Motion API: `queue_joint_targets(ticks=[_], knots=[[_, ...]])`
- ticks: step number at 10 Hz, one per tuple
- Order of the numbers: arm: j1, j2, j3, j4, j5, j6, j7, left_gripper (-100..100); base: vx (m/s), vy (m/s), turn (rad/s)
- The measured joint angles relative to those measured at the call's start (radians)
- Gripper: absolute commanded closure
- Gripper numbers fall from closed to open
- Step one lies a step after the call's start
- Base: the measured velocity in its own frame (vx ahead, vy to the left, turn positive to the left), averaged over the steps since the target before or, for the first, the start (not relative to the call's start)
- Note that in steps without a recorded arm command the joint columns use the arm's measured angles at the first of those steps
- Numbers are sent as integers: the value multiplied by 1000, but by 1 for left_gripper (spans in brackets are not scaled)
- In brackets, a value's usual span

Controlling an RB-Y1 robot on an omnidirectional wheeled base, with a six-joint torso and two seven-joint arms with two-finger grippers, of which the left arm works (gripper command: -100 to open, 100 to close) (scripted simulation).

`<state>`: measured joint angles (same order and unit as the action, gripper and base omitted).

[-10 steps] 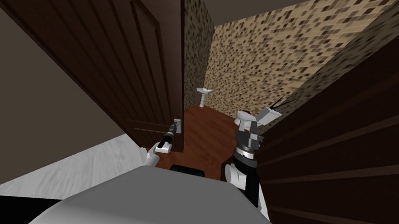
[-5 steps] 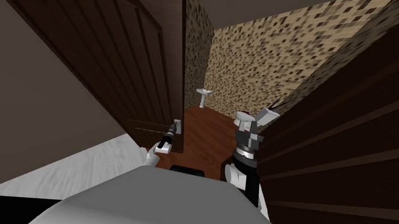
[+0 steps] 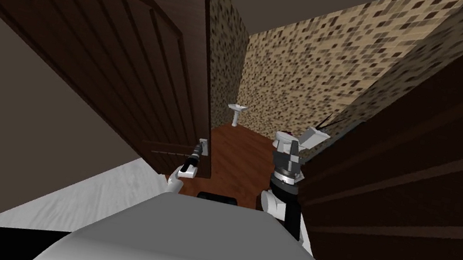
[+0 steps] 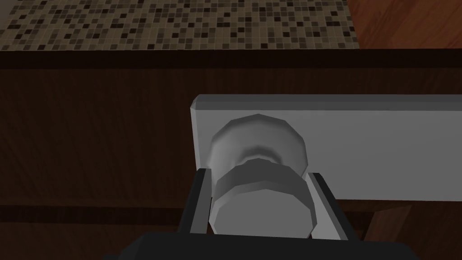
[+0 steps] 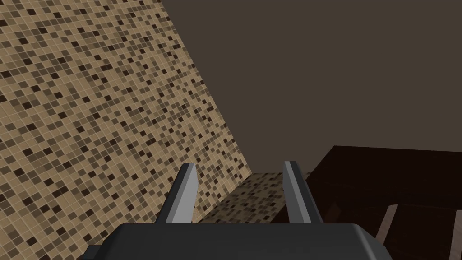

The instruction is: Push the door open

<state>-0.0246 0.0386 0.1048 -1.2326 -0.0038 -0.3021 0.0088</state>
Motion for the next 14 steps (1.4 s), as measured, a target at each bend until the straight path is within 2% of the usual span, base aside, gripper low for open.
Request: queue_joint_targets(ticks=[2, 4, 7, 9, 10, 11, 13, 14], knots=[[4, -8, 23, -20, 2, 10, -8, 100, 214, -89, 67], [8, -7, 47, -26, 7, 11, -9, 100, 193, -95, 64], [18, -23, 81, -44, 14, 22, -14, 100, 156, -66, 57], [23, -22, 89, -50, 15, 25, -15, 100, 156, -37, 34], [27, -14, 95, -49, 18, 30, -13, 100, 191, -43, 49], [28, -14, 105, -50, 18, 33, -16, 100, 217, -58, 61], [25, -13, 130, -38, 20, 18, -24, 100, 204, -70, 56], [33, -12, 141, -54, 22, 19, -25, 100, 186, -77, 55]])
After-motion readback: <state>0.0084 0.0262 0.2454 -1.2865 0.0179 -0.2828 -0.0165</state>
